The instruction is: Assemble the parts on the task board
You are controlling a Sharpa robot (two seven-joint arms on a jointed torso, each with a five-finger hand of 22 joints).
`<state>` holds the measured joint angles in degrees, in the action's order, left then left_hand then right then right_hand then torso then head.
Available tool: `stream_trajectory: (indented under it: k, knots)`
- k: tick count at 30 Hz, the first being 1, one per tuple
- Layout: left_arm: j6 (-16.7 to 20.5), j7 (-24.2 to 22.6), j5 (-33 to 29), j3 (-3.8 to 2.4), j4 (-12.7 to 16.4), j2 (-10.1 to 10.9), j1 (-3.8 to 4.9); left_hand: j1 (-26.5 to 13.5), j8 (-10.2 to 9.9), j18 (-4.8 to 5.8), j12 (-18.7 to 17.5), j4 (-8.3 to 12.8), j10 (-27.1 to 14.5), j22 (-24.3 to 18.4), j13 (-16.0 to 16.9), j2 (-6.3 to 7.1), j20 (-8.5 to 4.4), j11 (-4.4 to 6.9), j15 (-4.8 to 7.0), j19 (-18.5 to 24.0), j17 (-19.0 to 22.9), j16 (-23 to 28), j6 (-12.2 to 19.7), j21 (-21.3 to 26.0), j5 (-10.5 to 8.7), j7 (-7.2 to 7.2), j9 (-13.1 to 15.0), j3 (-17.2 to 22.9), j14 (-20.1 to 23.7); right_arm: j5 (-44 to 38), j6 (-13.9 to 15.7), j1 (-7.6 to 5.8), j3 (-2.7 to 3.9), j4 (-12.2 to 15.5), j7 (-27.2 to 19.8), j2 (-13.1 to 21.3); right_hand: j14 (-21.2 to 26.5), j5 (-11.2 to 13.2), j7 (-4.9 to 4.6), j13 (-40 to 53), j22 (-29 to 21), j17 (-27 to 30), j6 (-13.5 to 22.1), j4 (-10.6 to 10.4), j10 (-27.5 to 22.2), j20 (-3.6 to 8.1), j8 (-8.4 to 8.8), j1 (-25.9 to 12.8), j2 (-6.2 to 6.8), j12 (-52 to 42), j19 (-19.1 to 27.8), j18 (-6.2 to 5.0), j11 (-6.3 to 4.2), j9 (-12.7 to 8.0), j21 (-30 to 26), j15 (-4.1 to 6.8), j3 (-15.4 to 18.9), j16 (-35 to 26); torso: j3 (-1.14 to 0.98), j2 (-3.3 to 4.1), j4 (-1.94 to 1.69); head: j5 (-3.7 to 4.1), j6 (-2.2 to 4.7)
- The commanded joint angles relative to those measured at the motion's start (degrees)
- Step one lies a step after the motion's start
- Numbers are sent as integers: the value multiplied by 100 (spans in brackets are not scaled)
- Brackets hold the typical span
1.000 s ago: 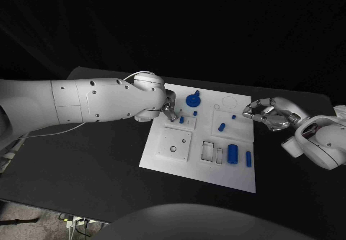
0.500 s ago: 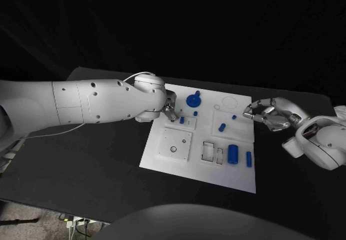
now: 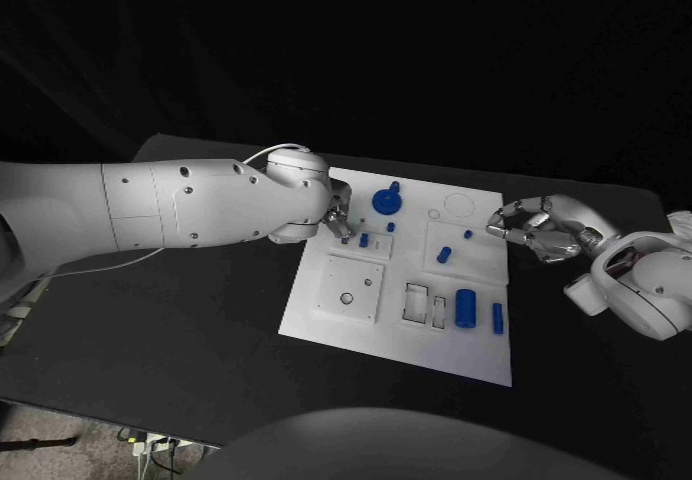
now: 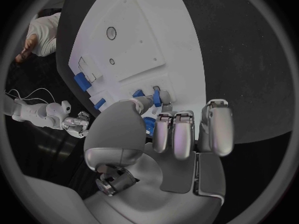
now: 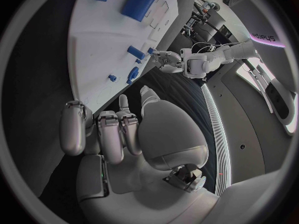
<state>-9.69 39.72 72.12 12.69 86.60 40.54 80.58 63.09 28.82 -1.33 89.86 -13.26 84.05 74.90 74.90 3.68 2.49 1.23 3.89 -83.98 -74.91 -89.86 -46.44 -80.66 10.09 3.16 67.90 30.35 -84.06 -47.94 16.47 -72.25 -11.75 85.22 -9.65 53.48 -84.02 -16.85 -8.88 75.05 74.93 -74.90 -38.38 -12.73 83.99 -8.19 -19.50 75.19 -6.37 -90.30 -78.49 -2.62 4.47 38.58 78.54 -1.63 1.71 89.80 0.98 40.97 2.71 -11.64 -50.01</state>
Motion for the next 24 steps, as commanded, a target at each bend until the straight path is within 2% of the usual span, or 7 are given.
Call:
stream_trajectory:
  k: [1, 7, 16, 24]
  knots:
    - [-81, 190, 96, 26, -7, 15, -37, 70, -47, -99, 14, 11, 595, 1198, 1510, -10, 32, -28, -31, -77, -1509, -14, 41, 47, -75, 2, -20, -70, -594, -6, -79, 5, 0, 6, -41, -1, -598, -15, -6, 1495, 1042, -1510, 44, 31, 601, -6, 34, 65, 10, 30, 28, -90, 30, -7, -20, -24, -6, 20, -1, 1, -1, -2, 1]
    - [-93, 180, -32, 28, 1, 32, -39, 19, -124, -100, 14, -64, 595, 1197, 1510, -38, 45, -47, -46, -76, -1509, -14, 31, 56, -181, 25, -71, -214, -594, -6, -79, 5, 0, 4, -39, -1, -598, -18, -6, 1495, 1043, -1510, 46, 36, 601, -6, 35, 69, 10, 30, 27, -89, 30, -8, -19, -24, -8, 20, -2, -2, 2, 1, 1]
    - [-96, 177, -139, 29, 5, 39, -43, -184, -247, -100, 14, -293, 595, 1197, 1510, -49, 74, -83, -76, -77, -1509, -14, 6, 66, -181, 66, -145, -594, -594, -6, -76, 7, 0, 2, -41, -4, -598, -22, -5, 1495, 1043, -1510, 48, 42, 601, -6, 35, 77, 11, 30, 26, -89, 30, -8, -18, -24, -12, 20, 0, 0, 4, 0, 1]
    - [-76, 169, -210, 30, 5, 42, -47, -538, -391, -102, 14, -348, 595, 1196, 1510, -168, 103, -119, -107, -77, -1509, -14, -41, 78, -259, 99, -238, -995, -594, -6, -74, 8, 0, -2, -40, -2, -598, -31, -4, 1495, 1042, -1510, 49, 56, 601, -6, 34, 91, 12, 30, 29, -90, 30, -9, -21, -24, -19, 20, -1, 0, 0, 4, 1]
